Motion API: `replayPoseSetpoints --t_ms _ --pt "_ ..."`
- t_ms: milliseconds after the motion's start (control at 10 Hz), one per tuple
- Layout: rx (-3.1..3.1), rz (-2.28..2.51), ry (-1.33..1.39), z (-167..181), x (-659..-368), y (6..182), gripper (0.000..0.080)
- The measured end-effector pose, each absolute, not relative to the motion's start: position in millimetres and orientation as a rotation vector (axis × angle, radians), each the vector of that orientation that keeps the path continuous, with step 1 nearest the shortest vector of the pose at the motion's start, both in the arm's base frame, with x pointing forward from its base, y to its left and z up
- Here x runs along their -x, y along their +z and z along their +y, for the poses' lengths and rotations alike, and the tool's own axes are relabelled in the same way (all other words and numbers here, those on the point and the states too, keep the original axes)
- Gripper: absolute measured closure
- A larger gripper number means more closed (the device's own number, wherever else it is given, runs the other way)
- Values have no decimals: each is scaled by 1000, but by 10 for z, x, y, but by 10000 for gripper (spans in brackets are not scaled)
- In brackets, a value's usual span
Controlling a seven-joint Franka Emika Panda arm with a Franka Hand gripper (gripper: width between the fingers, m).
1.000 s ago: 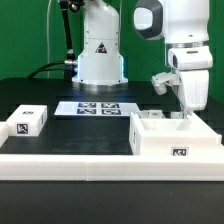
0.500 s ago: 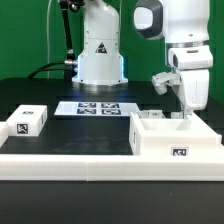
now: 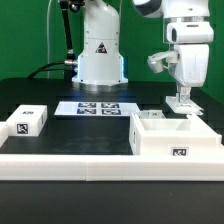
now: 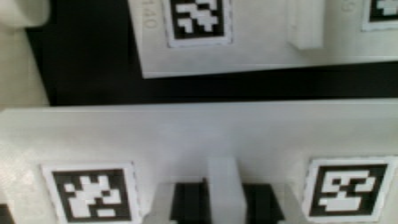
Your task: Assemble cabinet
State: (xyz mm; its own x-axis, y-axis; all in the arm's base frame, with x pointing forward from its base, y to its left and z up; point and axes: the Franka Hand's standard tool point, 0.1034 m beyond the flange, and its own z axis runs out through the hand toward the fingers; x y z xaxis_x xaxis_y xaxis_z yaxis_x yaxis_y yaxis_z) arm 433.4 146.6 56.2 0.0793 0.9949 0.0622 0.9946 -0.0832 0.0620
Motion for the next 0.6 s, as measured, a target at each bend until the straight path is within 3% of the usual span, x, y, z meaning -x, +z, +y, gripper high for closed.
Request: replayPoseSetpoints --t_ms 200,600 --pt "-2305 2123 124 1290 -4377 563 729" --pt "-2307 2124 122 1292 -4373 550 729"
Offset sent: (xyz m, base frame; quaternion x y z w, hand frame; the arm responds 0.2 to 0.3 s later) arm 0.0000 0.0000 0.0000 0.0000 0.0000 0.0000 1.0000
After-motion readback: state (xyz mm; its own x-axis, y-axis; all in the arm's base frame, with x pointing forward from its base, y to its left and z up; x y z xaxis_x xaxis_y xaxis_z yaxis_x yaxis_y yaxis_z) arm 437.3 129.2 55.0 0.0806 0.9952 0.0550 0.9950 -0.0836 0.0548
